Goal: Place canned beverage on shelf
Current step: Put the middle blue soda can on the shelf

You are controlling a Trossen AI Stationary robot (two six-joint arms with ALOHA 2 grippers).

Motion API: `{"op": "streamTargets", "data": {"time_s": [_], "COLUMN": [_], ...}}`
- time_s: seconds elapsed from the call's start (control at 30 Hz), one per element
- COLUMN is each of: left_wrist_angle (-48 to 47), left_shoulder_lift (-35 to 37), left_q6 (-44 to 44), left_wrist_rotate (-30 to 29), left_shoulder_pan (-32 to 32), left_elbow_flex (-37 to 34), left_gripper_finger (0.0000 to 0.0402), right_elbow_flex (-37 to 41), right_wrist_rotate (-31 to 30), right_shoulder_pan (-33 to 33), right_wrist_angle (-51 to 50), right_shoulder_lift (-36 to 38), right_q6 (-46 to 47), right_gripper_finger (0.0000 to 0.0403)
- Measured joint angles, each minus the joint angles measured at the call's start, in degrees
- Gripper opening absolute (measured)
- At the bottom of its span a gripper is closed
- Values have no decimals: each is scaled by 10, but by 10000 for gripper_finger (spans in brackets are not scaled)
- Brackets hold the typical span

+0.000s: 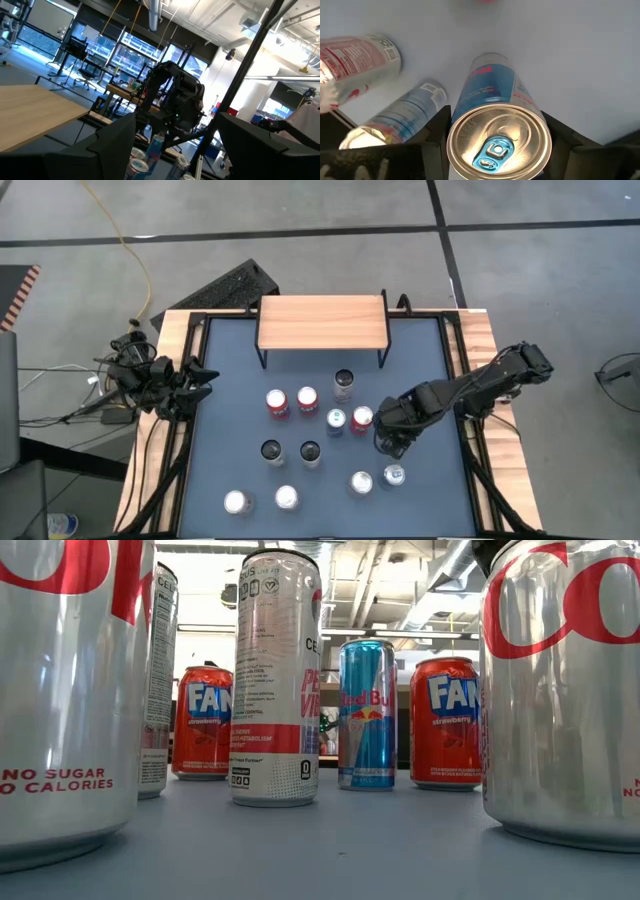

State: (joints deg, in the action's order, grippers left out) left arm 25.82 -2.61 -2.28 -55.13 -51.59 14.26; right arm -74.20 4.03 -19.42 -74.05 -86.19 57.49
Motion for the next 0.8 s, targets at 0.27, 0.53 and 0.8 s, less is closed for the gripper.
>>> {"op": "streamTargets", "data": {"time_s": [0.27, 0.53, 0.8], "left_wrist_angle": [0, 0, 0], "left_shoulder_lift": [0, 0, 0], "left_q6": [0, 0, -6], "left_wrist_rotate": [0, -3, -15], "left_shoulder_pan": [0, 0, 0], "left_elbow_flex": [0, 0, 0], "left_gripper_finger": [272, 272, 272], "right_elbow_flex": [-89, -200, -285], "right_wrist_rotate": [-39, -107, -164], "right_shoulder_pan": [52, 108, 183], "right_wrist_angle": [-98, -152, -150], "right_shoulder_lift": [0, 1, 1], "right_q6": [-81, -168, -294], "right_gripper_finger": [198, 198, 199]}}
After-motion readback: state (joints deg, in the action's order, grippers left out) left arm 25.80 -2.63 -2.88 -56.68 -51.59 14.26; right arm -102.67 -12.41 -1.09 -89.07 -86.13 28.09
